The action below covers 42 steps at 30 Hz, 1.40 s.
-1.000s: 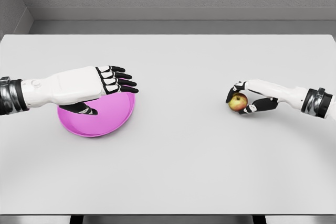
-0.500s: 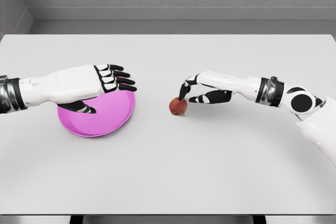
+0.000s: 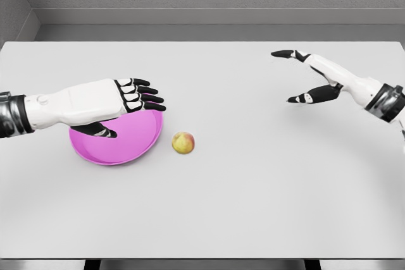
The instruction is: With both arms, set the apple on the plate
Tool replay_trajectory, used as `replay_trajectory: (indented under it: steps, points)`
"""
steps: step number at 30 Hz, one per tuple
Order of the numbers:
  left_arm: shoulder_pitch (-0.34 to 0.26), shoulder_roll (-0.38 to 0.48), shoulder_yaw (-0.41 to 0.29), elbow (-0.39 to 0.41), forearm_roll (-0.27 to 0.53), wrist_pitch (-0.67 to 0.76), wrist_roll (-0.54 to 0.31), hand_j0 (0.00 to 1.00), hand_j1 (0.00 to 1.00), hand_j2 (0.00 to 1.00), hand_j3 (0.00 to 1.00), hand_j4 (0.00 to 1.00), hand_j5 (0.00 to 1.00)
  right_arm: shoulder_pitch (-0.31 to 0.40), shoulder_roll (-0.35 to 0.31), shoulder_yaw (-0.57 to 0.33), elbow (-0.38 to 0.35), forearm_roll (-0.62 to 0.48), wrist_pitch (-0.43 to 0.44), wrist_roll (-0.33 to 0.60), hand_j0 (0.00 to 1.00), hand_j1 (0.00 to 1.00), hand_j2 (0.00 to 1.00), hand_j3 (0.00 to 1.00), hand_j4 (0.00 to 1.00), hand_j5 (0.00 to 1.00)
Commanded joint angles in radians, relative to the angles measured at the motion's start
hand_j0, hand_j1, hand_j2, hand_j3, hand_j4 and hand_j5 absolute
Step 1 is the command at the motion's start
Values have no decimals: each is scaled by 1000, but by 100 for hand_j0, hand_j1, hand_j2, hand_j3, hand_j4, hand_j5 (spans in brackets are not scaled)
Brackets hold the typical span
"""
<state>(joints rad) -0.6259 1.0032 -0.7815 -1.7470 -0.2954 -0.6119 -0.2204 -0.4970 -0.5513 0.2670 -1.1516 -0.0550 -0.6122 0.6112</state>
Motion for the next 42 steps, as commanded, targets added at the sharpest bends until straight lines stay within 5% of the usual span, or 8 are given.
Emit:
replay_trajectory:
  steps: [1, 5, 10, 13, 24, 35, 42]
  points:
    - [0, -21, -1, 3, 2, 1, 0, 100, 100, 100, 100, 100, 100, 0, -13, -60, 3, -3, 1, 0, 100, 100, 100, 100, 100, 100]
    - [-9, -159, -33, 90, -8, 1, -56, 100, 100, 100, 100, 100, 100, 0, -15, -77, 0, -3, 1, 0, 100, 100, 100, 100, 100, 100]
    - [-8, -190, -50, 150, -7, 1, -73, 100, 100, 100, 100, 100, 100, 8, -25, -78, -5, -3, 1, 0, 100, 100, 100, 100, 100, 100]
    - [-5, -228, -136, 149, -22, 1, -100, 100, 100, 100, 100, 100, 100, 6, -44, -94, -8, -3, 1, 0, 100, 100, 100, 100, 100, 100]
    - [-81, -370, -185, 122, -21, 1, -251, 99, 99, 99, 99, 99, 99, 18, -67, -94, -8, -3, 1, 0, 100, 100, 100, 100, 100, 100]
    - [-137, -356, -189, 129, -28, 1, -274, 99, 99, 99, 99, 99, 99, 18, -94, -94, -25, -3, 1, 0, 100, 100, 100, 100, 100, 100]
    - [-146, -360, -191, 129, -140, 1, -274, 99, 99, 99, 99, 99, 99, 15, -98, -91, -23, -3, 1, 0, 100, 100, 100, 100, 100, 100]
